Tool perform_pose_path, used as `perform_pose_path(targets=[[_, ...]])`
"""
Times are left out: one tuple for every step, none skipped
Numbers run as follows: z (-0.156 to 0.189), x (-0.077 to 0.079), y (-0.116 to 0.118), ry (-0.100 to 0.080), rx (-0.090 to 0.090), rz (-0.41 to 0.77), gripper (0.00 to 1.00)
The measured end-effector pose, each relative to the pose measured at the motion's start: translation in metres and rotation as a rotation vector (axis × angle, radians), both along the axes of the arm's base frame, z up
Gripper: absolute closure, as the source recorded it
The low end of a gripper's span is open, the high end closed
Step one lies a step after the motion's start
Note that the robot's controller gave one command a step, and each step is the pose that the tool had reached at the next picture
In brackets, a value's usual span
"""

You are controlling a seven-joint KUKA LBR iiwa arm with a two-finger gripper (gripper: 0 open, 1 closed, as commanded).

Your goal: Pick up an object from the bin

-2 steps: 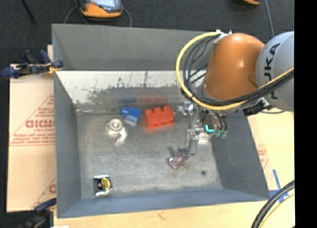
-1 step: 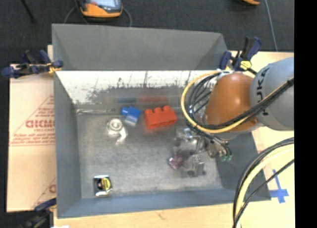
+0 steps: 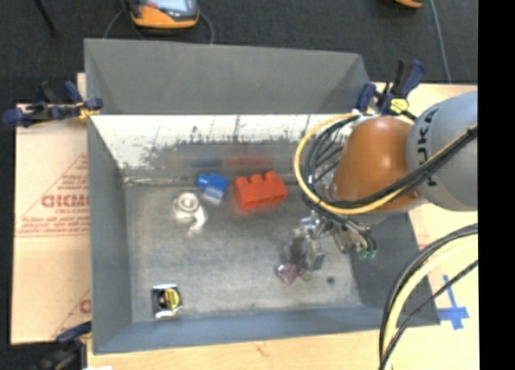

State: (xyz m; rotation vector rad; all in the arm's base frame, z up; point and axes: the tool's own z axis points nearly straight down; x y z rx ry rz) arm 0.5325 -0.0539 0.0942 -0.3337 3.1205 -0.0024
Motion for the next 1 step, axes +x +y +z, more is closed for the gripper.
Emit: perform_pose_path(targets=[[0.1095, -0.0021, -0.0109, -0.008, -0.001, -0.039, 1.0]])
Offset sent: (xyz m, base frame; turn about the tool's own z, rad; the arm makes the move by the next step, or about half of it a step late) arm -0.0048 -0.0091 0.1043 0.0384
